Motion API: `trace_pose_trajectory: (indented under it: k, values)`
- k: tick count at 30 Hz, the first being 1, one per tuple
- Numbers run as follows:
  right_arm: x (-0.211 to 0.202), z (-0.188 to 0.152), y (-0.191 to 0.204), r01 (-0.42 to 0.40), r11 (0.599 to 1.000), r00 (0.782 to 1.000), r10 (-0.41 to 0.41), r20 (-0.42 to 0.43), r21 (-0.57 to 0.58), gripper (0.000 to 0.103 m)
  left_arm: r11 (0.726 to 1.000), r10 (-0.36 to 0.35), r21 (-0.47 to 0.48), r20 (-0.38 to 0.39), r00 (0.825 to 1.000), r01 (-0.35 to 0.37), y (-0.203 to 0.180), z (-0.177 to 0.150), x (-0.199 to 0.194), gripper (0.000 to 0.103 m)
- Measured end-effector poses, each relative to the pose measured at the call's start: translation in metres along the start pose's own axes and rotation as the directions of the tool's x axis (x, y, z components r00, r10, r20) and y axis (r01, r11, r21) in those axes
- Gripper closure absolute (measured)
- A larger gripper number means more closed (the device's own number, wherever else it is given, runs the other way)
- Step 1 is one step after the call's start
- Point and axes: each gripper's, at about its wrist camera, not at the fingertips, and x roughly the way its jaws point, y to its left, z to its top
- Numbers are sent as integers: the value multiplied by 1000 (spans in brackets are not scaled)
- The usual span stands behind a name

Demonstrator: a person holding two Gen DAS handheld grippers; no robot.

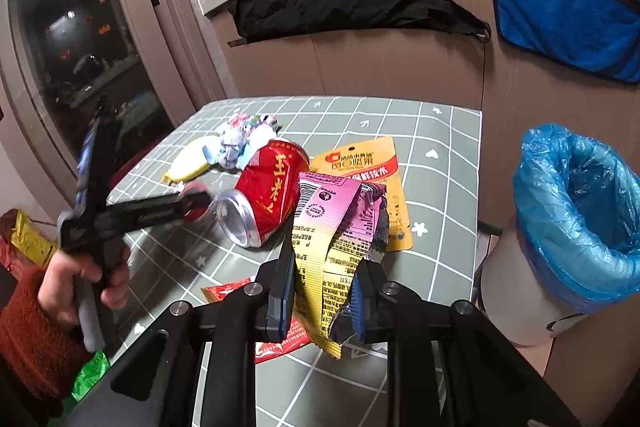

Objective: Collect trash
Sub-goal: 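Lower the left tool onto the red tape roll in plastic wrap and grasp it, then carry the tape roll and the yellow-pink wrapper over the bin with both tools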

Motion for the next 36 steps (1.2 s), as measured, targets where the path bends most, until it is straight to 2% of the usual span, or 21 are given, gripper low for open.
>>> trace_pose_trajectory:
  k: [5, 9, 13, 17, 23, 27, 32, 36]
  values:
    - [-5, 6, 3, -5, 1000, 1000, 5, 29, -6, 81, 1000, -15, 11, 84, 996, 14, 0, -10, -44, 50]
    - [-15, 17, 2, -5, 1000, 998, 6, 66, -12, 81, 998, -62, 36, 158, 985, 57, -13, -5, -80, 50]
    - [-33, 29, -5, 23, 1000, 993, -20, 120, -21, 81, 989, -131, 102, 230, 964, 110, -45, 9, -106, 50]
    - [-58, 42, -24, 54, 998, 983, -51, 176, -11, 81, 966, -229, 181, 261, 938, 186, -90, 25, -121, 50]
    - [-94, 53, -62, 145, 989, 958, -142, 249, 6, 81, 920, -340, 286, 250, 907, 267, -170, 51, -116, 50]
    - [-115, 56, -96, 197, 979, 938, -203, 279, 52, 81, 894, -375, 357, 260, 890, 273, -227, 59, -107, 50]
    - [-135, 55, -150, 292, 948, 899, -318, 303, 126, 81, 861, -416, 406, 213, 884, 307, -289, 64, -82, 50]
    - [-138, 47, -191, 323, 928, 886, -366, 285, 187, 81, 845, -430, 418, 160, 888, 334, -329, 61, -57, 50]
